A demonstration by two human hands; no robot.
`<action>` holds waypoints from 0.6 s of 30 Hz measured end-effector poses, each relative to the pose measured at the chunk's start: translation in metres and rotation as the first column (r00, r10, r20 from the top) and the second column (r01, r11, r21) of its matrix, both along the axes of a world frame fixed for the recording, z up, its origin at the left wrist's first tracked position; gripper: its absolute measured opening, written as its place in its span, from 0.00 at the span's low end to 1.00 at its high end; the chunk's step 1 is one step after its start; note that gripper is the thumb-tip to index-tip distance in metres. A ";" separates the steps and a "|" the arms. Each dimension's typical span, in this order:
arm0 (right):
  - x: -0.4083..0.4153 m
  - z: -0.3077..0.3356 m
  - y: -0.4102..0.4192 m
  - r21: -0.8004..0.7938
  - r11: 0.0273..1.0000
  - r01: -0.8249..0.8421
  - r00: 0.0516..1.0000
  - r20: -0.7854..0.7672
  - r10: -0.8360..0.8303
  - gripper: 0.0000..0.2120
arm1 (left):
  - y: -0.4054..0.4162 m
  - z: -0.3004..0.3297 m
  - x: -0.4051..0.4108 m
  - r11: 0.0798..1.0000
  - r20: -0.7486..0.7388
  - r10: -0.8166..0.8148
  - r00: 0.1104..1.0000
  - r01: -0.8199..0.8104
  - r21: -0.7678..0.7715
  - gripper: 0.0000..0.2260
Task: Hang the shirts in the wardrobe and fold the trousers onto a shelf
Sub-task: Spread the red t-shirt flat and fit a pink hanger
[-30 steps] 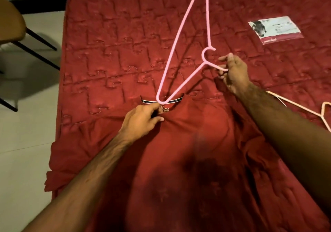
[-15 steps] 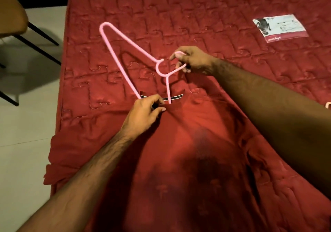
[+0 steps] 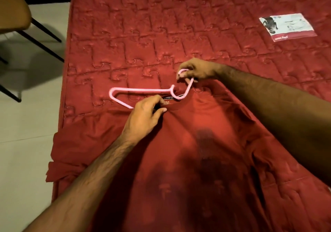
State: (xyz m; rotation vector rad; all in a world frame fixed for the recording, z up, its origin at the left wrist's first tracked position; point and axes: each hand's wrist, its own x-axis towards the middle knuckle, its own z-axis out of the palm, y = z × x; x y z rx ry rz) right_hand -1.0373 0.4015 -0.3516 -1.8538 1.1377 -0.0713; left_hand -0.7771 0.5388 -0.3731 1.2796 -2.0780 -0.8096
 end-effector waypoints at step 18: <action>-0.042 0.016 0.019 -0.475 0.877 -0.063 0.985 -0.173 -0.023 0.05 | -0.047 0.023 0.104 0.965 0.635 -0.123 0.763 0.240 -0.102 0.18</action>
